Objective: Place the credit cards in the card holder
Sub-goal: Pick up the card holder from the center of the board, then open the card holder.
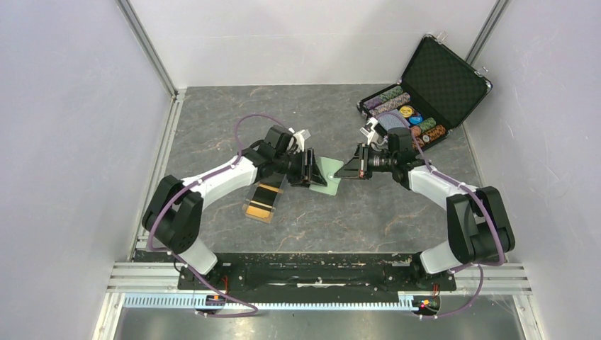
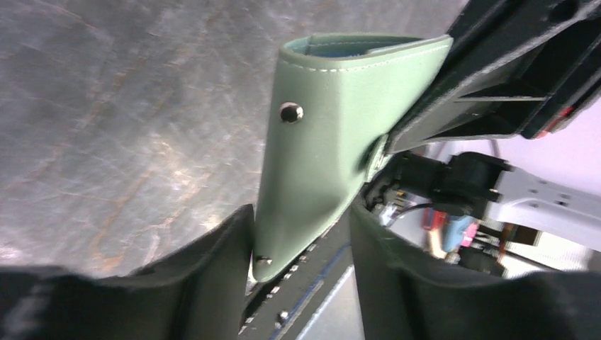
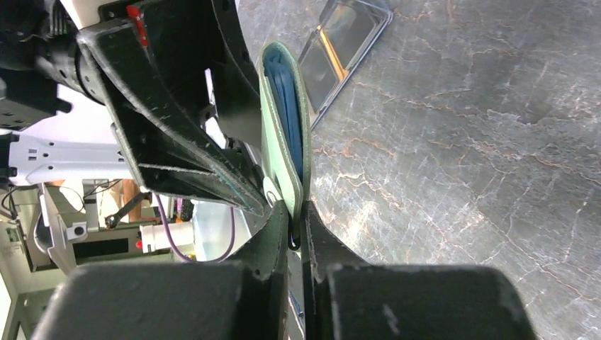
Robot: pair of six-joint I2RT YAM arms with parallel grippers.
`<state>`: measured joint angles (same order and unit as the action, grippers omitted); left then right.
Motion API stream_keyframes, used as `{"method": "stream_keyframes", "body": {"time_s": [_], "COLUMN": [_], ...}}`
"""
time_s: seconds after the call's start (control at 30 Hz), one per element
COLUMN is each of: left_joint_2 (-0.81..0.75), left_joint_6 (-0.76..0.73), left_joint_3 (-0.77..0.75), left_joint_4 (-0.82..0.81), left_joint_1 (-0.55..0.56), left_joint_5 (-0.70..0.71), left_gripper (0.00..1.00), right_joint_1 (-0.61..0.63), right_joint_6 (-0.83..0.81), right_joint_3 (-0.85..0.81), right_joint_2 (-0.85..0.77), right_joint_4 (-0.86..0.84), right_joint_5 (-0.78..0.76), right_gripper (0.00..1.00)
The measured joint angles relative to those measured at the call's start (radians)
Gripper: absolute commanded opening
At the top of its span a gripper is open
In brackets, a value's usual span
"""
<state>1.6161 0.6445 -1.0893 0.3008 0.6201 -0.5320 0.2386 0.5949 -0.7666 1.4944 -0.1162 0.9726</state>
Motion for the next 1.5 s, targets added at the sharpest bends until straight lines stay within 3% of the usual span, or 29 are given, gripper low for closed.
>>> {"method": "stream_keyframes", "body": {"time_s": [0.17, 0.33, 0.4, 0.5, 0.83, 1.13, 1.5], "left_joint_2": [-0.032, -0.037, -0.047, -0.076, -0.088, -0.081, -0.07], "left_joint_6": [0.058, 0.085, 0.085, 0.082, -0.001, -0.025, -0.032], "left_joint_3": [0.09, 0.109, 0.109, 0.101, -0.104, -0.125, -0.125], "left_joint_4": [-0.158, -0.209, -0.198, -0.134, 0.209, 0.312, 0.351], "left_joint_1": [-0.006, -0.008, -0.005, 0.0, 0.053, 0.084, 0.094], "left_joint_5": [-0.097, -0.119, -0.103, -0.048, 0.211, 0.288, 0.307], "left_gripper": [0.03, 0.02, 0.02, 0.02, 0.02, 0.02, 0.02], "right_joint_1": [-0.006, -0.008, -0.006, 0.004, 0.143, 0.236, 0.253], "right_joint_6": [-0.005, 0.003, -0.007, -0.05, -0.2, -0.203, -0.203], "right_joint_3": [0.0, 0.0, -0.005, -0.039, -0.227, -0.293, -0.339], "right_joint_2": [-0.009, -0.01, -0.014, -0.026, -0.006, 0.104, 0.109], "right_joint_4": [0.001, 0.006, 0.026, 0.114, 0.383, 0.478, 0.491], "right_joint_5": [0.018, -0.001, -0.028, -0.101, -0.324, -0.434, -0.46], "right_gripper": [0.02, 0.62, 0.79, 0.93, 0.97, 0.95, 0.95]}}
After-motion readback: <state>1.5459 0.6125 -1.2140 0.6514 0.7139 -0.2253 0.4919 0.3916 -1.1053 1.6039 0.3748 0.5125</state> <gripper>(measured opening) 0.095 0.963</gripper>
